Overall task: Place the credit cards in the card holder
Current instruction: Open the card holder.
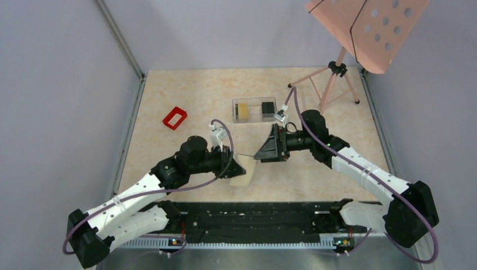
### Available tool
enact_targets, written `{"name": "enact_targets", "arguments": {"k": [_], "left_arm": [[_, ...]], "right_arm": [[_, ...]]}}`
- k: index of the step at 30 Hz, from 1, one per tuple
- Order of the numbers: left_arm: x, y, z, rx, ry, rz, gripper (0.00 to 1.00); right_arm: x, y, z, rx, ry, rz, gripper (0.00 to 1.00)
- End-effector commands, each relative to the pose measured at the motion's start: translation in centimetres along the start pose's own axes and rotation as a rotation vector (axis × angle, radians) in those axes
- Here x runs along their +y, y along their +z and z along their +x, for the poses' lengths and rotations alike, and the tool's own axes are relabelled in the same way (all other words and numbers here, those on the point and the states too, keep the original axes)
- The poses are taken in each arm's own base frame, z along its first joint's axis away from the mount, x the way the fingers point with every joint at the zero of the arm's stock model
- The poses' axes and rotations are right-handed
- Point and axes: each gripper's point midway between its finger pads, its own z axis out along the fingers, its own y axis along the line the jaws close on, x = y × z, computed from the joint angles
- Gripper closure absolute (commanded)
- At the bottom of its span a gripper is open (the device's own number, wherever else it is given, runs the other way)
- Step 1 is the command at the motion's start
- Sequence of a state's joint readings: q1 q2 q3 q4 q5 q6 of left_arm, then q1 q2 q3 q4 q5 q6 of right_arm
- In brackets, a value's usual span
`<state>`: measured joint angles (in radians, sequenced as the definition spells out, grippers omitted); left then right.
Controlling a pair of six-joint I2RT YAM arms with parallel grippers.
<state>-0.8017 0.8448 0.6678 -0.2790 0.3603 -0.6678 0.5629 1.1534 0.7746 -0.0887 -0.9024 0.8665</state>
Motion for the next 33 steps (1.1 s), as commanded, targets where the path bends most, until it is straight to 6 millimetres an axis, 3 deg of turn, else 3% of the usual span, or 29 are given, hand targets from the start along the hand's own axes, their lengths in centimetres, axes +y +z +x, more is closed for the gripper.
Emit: {"name": "enact_targets", "arguments": {"k": [1, 6, 11, 12, 15, 16, 20, 23, 26, 29, 31, 33], "left_arm": [[-3.9, 0.1, -1.8, -0.025, -0.011, 0.162, 1.00], [-4.9, 0.4, -2.1, -0.024, -0.034, 0.212, 1.00], [-5.7, 0.2, -2.7, -0.057, -0.039, 0.255, 0.98], [-5.9, 0.0, -2.8, -0.070, -0.036, 0.267, 0.96], [-5.9, -0.2, -3.0, -0.102, -0.038, 0.277, 0.88], [-5.9, -0.3, -2.9, -0.107, -0.036, 0.284, 0.84], [-5.9, -0.7, -2.1, -0.110, -0.069, 0.319, 0.54], [-5.9, -1.0, -1.3, -0.118, -0.150, 0.371, 0.52], [-6.0, -1.3, -1.1, -0.152, -0.214, 0.419, 0.60], [-5.2, -1.3, -1.2, -0.183, -0.224, 0.386, 0.89], [-4.9, -1.7, -1.9, -0.225, -0.178, 0.345, 1.00], [-4.1, -2.2, -2.9, -0.273, -0.117, 0.263, 1.00]], "right_arm": [[2.1, 0.4, -0.3, 0.021, -0.084, -0.070, 0.14], [2.4, 1.3, 0.3, 0.071, -0.104, -0.097, 0.19], [3.0, 1.9, 0.6, 0.103, -0.129, -0.134, 0.35], [3.1, 1.9, 0.6, 0.104, -0.131, -0.141, 0.45], [3.5, 2.1, 0.4, 0.113, -0.136, -0.164, 0.94], [3.6, 2.1, 0.5, 0.117, -0.137, -0.168, 1.00], [4.4, 1.9, -0.1, 0.089, -0.180, -0.177, 1.00], [5.2, 1.5, -0.6, 0.053, -0.213, -0.189, 1.00], [6.0, 1.3, -1.0, 0.025, -0.228, -0.210, 1.00], [6.4, 1.2, -1.5, 0.004, -0.224, -0.217, 0.96], [6.5, 1.1, -1.7, -0.001, -0.223, -0.209, 0.77], [6.4, 1.0, -2.0, -0.021, -0.232, -0.177, 0.55]]}}
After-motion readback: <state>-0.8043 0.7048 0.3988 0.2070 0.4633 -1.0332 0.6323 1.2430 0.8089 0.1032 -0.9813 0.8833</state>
